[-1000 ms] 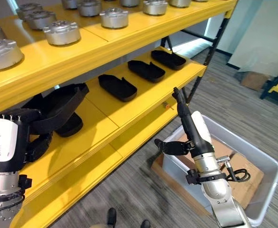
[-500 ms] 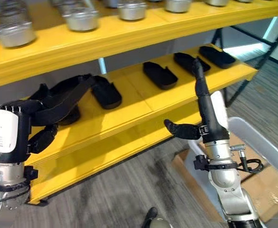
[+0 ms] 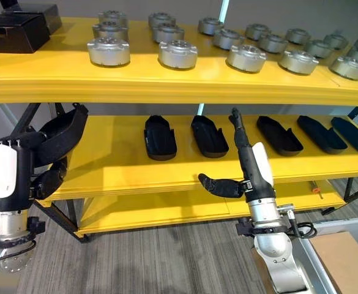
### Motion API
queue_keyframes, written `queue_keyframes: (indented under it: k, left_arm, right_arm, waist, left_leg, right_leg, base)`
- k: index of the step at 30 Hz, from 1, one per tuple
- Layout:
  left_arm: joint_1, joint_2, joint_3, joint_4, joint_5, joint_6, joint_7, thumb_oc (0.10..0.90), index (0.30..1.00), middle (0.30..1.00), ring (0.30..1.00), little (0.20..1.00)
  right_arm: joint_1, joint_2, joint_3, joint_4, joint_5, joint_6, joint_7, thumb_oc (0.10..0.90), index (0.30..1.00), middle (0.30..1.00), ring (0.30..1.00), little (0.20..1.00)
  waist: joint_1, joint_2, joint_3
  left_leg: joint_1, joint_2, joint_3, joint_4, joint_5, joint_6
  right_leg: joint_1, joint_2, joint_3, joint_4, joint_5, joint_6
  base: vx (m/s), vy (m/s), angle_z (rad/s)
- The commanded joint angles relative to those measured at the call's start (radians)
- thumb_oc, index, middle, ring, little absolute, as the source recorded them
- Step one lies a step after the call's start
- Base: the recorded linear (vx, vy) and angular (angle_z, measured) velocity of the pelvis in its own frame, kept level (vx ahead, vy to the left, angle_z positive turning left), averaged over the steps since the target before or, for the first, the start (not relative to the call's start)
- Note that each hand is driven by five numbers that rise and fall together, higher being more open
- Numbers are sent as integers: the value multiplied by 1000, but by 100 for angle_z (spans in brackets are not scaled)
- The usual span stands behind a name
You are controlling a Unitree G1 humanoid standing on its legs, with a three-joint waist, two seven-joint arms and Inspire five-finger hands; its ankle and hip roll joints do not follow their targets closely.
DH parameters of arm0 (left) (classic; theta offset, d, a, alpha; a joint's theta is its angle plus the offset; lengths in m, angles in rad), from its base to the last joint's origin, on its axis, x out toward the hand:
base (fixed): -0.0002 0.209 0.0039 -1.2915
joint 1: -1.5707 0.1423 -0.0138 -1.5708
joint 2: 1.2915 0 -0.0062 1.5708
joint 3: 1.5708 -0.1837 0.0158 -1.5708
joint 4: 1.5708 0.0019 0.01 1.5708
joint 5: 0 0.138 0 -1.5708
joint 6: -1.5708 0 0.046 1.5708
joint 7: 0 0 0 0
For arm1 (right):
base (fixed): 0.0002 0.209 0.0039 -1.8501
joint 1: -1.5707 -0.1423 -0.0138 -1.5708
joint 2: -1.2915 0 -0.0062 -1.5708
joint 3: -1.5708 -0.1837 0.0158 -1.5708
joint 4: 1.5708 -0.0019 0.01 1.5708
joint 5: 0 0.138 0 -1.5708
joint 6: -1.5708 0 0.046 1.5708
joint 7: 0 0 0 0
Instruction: Move parts from the plastic box to the shelf.
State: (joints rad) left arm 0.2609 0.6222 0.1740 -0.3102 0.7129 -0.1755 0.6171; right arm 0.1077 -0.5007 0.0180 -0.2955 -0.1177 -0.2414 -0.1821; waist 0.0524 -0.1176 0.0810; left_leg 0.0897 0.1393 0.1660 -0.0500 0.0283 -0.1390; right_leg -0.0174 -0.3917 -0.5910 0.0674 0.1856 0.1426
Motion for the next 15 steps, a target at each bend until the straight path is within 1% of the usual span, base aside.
queue_keyframes:
  k: [1, 2, 3, 4, 5, 6, 7, 8, 9, 10, 11, 12, 13, 14, 15]
  left_arm:
    - [-80, 47, 86, -108, -7, -37, 83, 400, 300, 300, 300, 300]
    - [-75, 48, 91, -108, -1, -36, 83, 400, 300, 300, 300, 300]
    - [-73, 46, 92, -112, 2, -34, 84, 400, 300, 300, 300, 300]
    - [-73, 45, 94, -111, 5, -31, 84, 400, 300, 300, 300, 300]
    - [-70, 43, 94, -112, 9, -30, 82, 400, 300, 300, 300, 300]
    - [-74, 45, 88, -112, 12, -26, 80, 400, 300, 300, 300, 300]
    - [-73, 46, 86, -109, 10, -25, 78, 400, 300, 300, 300, 300]
    - [-73, 46, 86, -109, 9, -26, 78, 400, 300, 300, 300, 300]
    - [-73, 50, 81, -108, 10, -26, 75, 400, 300, 300, 300, 300]
    - [-74, 53, 80, -108, 14, -21, 74, 400, 300, 300, 300, 300]
    - [-76, 55, 74, -102, 15, -20, 72, 400, 300, 300, 300, 300]
    - [-78, 55, 66, -95, 13, -20, 71, 400, 300, 300, 300, 300]
    - [-75, 55, 66, -92, 14, -25, 71, 400, 300, 300, 300, 300]
    - [-67, 57, 64, -88, 22, -23, 67, 400, 300, 300, 300, 300]
    - [-71, 58, 60, -78, 25, -15, 71, 400, 300, 300, 300, 300]
  right_arm:
    - [-117, -30, -46, -36, -28, -47, -41, 900, 1000, 1000, 1000, 1000]
    - [-119, -26, -41, -35, -38, -45, -42, 900, 1000, 1000, 1000, 1000]
    - [-118, -24, -35, -36, -44, -44, -40, 900, 1000, 1000, 1000, 1000]
    - [-119, -20, -30, -37, -50, -42, -37, 900, 1000, 1000, 1000, 1000]
    - [-117, -16, -23, -38, -57, -38, -35, 900, 1000, 1000, 1000, 1000]
    - [-116, -11, -15, -40, -63, -35, -33, 900, 1000, 1000, 1000, 1000]
    - [-114, -9, -12, -43, -62, -37, -29, 900, 1000, 1000, 1000, 1000]
    - [-115, -9, -12, -43, -62, -37, -29, 900, 1000, 1000, 1000, 1000]
    - [-117, -8, -5, -44, -64, -39, -27, 900, 1000, 1000, 1000, 1000]
    - [-117, -7, 0, -46, -67, -41, -25, 900, 1000, 1000, 1000, 1000]
    - [-121, -8, 6, -45, -66, -42, -20, 900, 1000, 1000, 1000, 1000]
    - [-122, -11, 14, -43, -61, -46, -14, 900, 1000, 1000, 1000, 1000]
    - [-126, -18, 19, -44, -56, -48, -10, 900, 1000, 1000, 1000, 1000]
    - [-129, -27, 30, -49, -48, -53, -5, 900, 1000, 1000, 1000, 1000]
    - [-137, -26, 38, -50, -47, -57, -7, 900, 1000, 1000, 1000, 1000]
  waist:
    - [-22, 31, -15]
    - [-19, 30, -14]
    - [-16, 26, -8]
    - [-18, 27, -11]
    - [-18, 27, -9]
    - [-28, 28, 1]
    - [-32, 31, 12]
    - [-30, 28, 13]
    - [-38, 34, 22]
    - [-48, 40, 30]
    - [-57, 42, 37]
    - [-71, 47, 46]
    - [-70, 53, 49]
    - [-72, 46, 60]
    - [-81, 44, 65]
  left_leg:
    - [10, -52, -4, -30, -76, 89]
    - [18, -66, 0, -30, -83, 98]
    - [17, -85, 17, -27, -76, 109]
    - [28, -96, 4, -33, -90, 114]
    - [43, -111, 4, -32, -107, 126]
    - [58, -132, 7, -36, -110, 145]
    - [59, -135, 21, -36, -103, 155]
    - [58, -139, 24, -36, -103, 156]
    - [68, -138, 24, -37, -106, 164]
    - [76, -134, 24, -37, -108, 165]
    - [82, -132, 28, -37, -111, 164]
    - [88, -128, 30, -37, -114, 160]
    - [93, -123, 39, -37, -118, 152]
    - [97, -121, 39, -37, -117, 135]
    - [102, -108, 37, -37, -124, 121]
  right_leg:
    - [113, -97, -16, 46, 2, 115]
    - [110, -109, -8, 54, 15, 117]
    - [101, -130, -27, 62, 45, 110]
    - [100, -138, -7, 72, 53, 118]
    - [92, -153, 13, 98, 62, 119]
    - [69, -177, 39, 167, 90, 116]
    - [48, -182, 31, 210, 92, 102]
    - [38, -188, 40, 223, 86, 102]
    - [15, -180, 47, 258, 86, 100]
    - [-10, -167, 69, 281, 74, 98]
    - [-51, -141, 108, 287, 55, 93]
    - [-99, -100, 142, 259, 31, 84]
    - [-129, -73, 158, 218, 32, 83]
    - [-153, -56, 154, 110, 47, 85]
    - [-175, -39, 167, 41, 65, 96]
  base:
    - [58, 183, -9]
    - [3, 163, -7]
    - [63, 215, -11]
    - [75, 214, -16]
    - [149, 299, -18]
    - [52, 299, -14]
    - [12, 231, -13]
    - [-16, 126, -11]
    - [32, 88, -15]
    - [49, 101, -31]
    - [51, 57, -41]
    - [62, 9, -41]
    - [85, -94, -39]
    - [115, -172, -28]
    - [88, -156, -25]
